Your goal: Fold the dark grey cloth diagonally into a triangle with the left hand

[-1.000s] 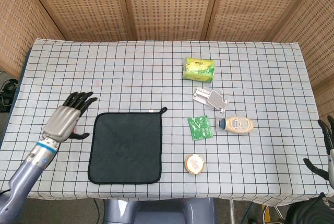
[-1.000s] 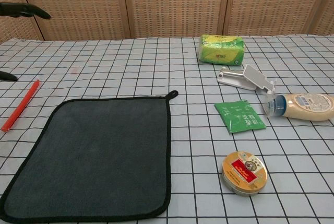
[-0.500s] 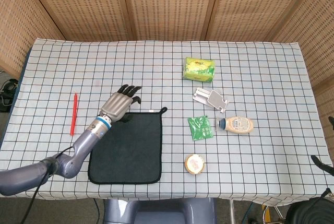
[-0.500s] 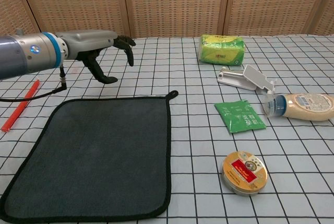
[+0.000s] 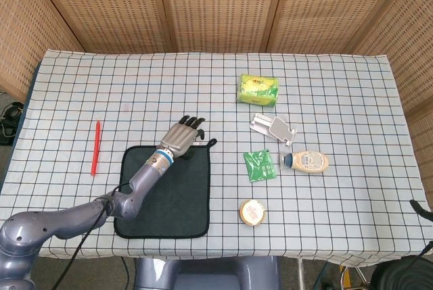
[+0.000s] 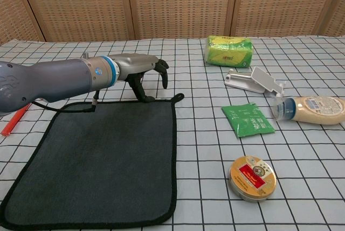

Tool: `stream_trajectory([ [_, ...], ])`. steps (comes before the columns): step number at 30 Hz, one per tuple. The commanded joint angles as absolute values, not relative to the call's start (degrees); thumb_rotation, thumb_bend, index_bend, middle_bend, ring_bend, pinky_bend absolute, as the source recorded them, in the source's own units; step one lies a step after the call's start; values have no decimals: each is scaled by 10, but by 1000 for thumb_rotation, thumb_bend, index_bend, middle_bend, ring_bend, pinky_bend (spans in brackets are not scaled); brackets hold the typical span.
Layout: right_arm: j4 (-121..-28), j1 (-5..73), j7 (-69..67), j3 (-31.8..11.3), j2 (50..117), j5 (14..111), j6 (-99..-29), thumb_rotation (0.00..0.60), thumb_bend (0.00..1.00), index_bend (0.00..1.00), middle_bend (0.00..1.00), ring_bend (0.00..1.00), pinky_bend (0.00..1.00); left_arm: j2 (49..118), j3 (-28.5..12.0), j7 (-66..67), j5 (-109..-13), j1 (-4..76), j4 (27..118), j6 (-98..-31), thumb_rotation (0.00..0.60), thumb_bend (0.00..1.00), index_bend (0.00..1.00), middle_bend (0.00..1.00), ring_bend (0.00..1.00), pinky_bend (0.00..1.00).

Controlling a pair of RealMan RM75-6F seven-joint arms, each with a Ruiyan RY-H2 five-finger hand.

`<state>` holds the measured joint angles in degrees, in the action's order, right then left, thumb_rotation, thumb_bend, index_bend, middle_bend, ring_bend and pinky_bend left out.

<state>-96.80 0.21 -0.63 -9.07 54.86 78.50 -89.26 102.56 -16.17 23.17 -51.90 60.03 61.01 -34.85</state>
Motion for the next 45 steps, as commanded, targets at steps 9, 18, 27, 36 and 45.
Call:
stream_trajectory([
  [9,-965,4,-18,-93,546,782,-888,600,0,46,0,0,0,1078,-152,229,-495,629,542,-332,600,399,342,0,0,0],
  [18,-961,4,-29,-94,543,779,-886,600,0,46,0,0,0,1102,-150,218,-489,637,512,-329,600,430,439,0,0,0],
  [27,-961,3,-35,-94,542,781,-886,600,0,46,0,0,0,1106,-150,214,-495,640,512,-345,600,436,536,0,0,0],
  [36,-963,2,-37,-92,541,785,-889,600,0,46,0,0,0,1091,-153,206,-504,632,541,-367,600,455,568,0,0,0],
  [45,-966,0,-36,-90,539,790,-894,600,0,46,0,0,0,1039,-140,177,-537,592,622,-410,600,456,600,0,0,0],
])
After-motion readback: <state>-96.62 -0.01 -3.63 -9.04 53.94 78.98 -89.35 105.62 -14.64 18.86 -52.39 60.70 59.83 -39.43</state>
